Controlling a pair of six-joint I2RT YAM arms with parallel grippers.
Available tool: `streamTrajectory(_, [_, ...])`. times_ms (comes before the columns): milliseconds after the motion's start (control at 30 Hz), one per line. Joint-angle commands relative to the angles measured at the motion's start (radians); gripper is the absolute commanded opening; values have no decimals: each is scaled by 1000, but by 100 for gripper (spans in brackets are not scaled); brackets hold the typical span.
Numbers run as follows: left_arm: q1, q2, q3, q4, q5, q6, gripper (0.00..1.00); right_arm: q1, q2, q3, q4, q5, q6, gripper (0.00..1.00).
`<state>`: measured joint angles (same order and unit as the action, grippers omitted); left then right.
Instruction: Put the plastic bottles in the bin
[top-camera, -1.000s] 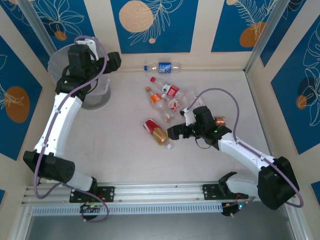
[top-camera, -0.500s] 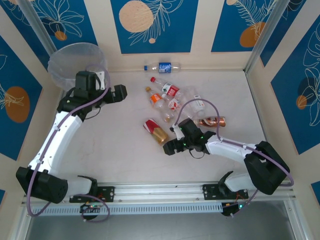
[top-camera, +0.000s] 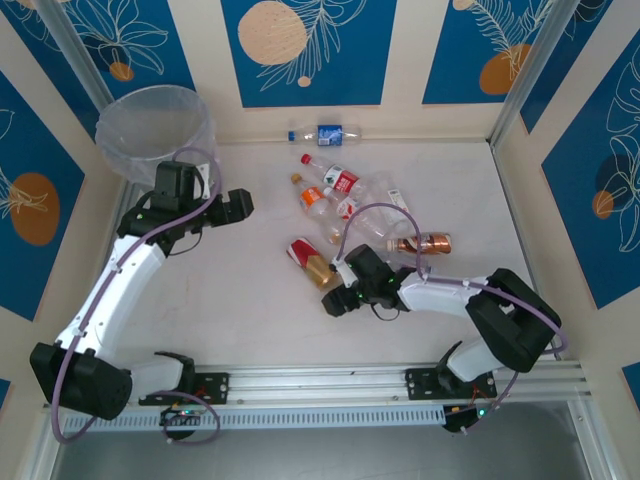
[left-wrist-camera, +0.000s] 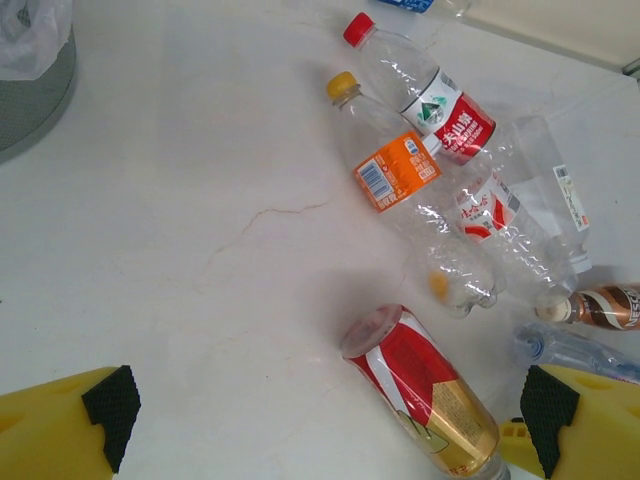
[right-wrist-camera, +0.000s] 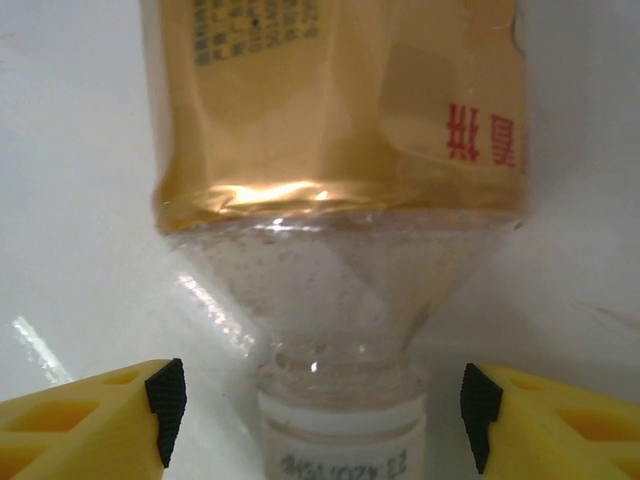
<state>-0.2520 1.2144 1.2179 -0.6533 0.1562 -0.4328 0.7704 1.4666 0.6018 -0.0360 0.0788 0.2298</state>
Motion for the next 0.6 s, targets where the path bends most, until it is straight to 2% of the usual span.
streamTrajectory(0, [-7,-6,-14,17,7,-1,99,16,30,-4,37,35,-41,73])
streamTrajectory(300, [-7,-44,-87,94,-9,-8,99,24,59,-3,93,57,-42,65])
streamTrajectory(567, [-8,-35,-102,72,-15,-10,99,32,81,12,100,77,-49,46])
